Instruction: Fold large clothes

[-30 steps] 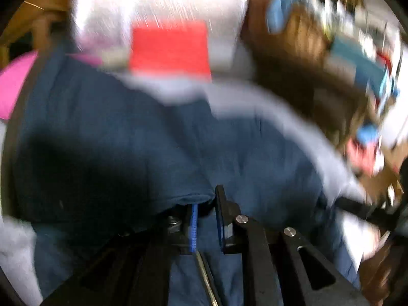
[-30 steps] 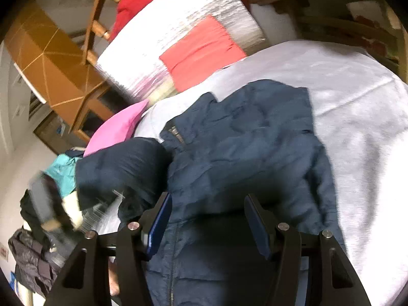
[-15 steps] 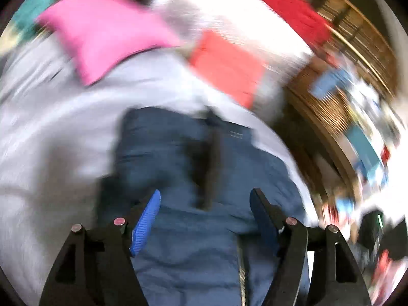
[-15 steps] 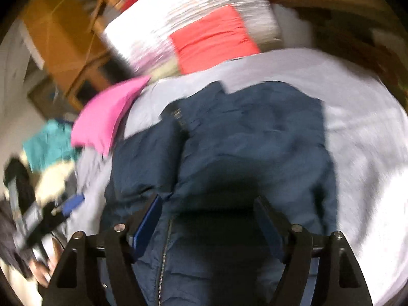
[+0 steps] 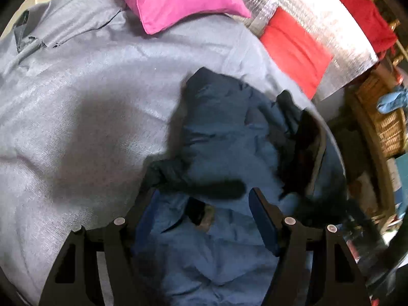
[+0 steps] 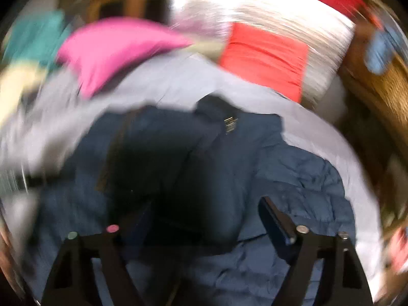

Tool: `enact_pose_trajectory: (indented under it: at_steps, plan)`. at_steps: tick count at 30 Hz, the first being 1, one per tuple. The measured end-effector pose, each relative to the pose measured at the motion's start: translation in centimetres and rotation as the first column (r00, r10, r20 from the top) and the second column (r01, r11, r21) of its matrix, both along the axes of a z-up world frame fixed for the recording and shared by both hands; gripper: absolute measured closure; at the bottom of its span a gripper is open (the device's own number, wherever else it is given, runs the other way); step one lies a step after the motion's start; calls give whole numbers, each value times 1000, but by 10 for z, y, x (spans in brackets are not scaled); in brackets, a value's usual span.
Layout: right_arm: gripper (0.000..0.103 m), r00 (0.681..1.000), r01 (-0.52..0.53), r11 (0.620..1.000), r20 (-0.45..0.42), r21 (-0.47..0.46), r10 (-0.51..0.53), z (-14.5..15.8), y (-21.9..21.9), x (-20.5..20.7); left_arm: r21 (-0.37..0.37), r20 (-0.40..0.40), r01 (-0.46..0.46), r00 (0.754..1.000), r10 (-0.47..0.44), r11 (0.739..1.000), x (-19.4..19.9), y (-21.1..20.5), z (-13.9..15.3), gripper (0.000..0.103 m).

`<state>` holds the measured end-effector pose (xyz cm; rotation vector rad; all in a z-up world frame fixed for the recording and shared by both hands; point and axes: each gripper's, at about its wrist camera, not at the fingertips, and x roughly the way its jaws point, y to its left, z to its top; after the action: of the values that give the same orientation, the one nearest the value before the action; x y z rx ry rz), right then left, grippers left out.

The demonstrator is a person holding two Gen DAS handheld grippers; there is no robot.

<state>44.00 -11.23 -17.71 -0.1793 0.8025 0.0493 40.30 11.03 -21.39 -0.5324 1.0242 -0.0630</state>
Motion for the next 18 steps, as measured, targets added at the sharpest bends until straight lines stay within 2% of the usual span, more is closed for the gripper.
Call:
enact_pose_trajectory:
  at_steps: [1, 2, 3, 4, 5, 7, 8, 9, 10, 12, 13, 15, 18]
  plan:
    - [22, 996, 79, 990, 19, 114, -82, 7, -24, 1, 8, -2, 4, 1000, -4, 1000, -1, 2, -1, 31]
    - [22, 986, 160, 961, 16, 227, -168, 11, -52, 0, 17, -2, 7, 1000, -7, 1000, -2, 1, 0, 31]
    - [21, 968, 241, 911, -13, 334, -251, 10, -82, -1, 21, -1, 8, 1000, -8, 1000, -1, 0, 1, 31]
    - [20, 944, 320, 838, -68, 441, -324, 3, -116, -3, 25, 1, 8, 1000, -8, 1000, -1, 0, 1, 31]
    - [20, 924, 371, 772, -124, 516, -361, -6, -141, -5, 26, 1, 7, 1000, -7, 1000, -1, 0, 2, 31]
    - [20, 907, 407, 667, -189, 624, -377, -20, -178, -13, 24, 7, -1, 1000, 1, 1000, 4, -3, 1, 31]
    - [20, 910, 393, 648, -175, 652, -376, -22, -188, -22, 19, 17, -8, 1000, 8, 1000, 4, -4, 3, 31]
    - [20, 918, 371, 662, -151, 651, -366, -21, -189, -28, 10, 40, -13, 999, 12, 1000, 5, -5, 6, 31]
    - [20, 937, 328, 701, -123, 634, -327, -19, -182, -33, 9, 55, -9, 998, 8, 1000, 9, -9, 6, 31]
    - [20, 966, 249, 753, -96, 610, -241, -13, -162, -36, 40, 61, -7, 998, 5, 999, 11, -13, 8, 31]
    - [20, 976, 207, 782, -74, 588, -203, -8, -149, -36, 71, 51, -36, 998, 32, 997, 12, -12, 9, 31]
    - [17, 991, 128, 849, -30, 512, -131, 4, -120, -34, 107, 42, -93, 995, 89, 990, 10, -5, 10, 31]
    - [5, 1000, -11, 935, 7, 354, 9, 15, -64, -25, 127, 24, -142, 990, 140, 982, 9, 8, 10, 31]
